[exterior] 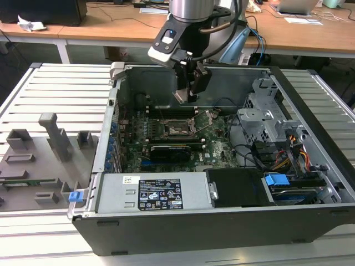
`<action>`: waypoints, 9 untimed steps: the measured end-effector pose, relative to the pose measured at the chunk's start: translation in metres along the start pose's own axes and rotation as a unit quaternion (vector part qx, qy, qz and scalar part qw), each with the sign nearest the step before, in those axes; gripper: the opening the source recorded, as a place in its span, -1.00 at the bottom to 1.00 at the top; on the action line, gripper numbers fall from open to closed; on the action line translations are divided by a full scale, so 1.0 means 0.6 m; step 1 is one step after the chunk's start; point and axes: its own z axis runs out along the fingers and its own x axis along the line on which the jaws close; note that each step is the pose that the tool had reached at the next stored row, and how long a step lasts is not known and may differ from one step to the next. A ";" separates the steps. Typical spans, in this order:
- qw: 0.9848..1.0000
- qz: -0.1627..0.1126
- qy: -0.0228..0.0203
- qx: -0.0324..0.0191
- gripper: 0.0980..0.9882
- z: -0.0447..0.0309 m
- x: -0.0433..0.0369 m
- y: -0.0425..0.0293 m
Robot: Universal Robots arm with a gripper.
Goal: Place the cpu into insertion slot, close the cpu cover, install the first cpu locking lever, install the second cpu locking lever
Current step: 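Place the cpu into insertion slot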
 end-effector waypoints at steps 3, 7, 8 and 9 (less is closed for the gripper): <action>1.000 0.024 -0.002 -0.001 -0.03 0.001 0.000 0.000; 0.999 0.044 -0.003 -0.001 -0.03 0.002 0.000 0.000; 0.999 0.046 -0.003 -0.001 -0.03 0.002 0.000 0.000; 0.999 0.046 -0.003 -0.001 -0.03 0.002 0.000 0.000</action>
